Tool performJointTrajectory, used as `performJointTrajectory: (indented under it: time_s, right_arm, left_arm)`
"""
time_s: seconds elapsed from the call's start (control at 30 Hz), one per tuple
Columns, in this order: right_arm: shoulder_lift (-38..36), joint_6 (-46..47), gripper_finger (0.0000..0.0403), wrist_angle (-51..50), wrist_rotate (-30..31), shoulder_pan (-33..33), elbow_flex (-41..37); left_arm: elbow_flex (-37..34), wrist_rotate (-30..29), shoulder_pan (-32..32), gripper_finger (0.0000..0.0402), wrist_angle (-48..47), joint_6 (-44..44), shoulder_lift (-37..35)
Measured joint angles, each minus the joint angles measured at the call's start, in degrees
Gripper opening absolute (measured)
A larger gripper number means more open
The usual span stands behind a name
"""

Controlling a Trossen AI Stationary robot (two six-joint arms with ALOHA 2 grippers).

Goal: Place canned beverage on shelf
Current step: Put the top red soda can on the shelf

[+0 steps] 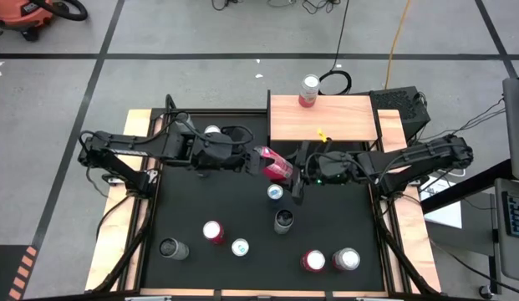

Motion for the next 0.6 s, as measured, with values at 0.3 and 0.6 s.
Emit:
performJointTrajectory:
  time_s: [0.3,0.6]
  right_arm:
    - [-0.6,2.7,0.0281,0.1,-1.0,-0.1,0.0]
    - [-1.0,9.1,0.0280,-0.1,-11.4,-0.5,0.0]
  left_arm:
    - [0.0,-1.2,0.4,0.0378,1.8,-0.3,0.4]
    - [0.0,-0.4,2.4,0.0388,7.1,3.8,-0.7]
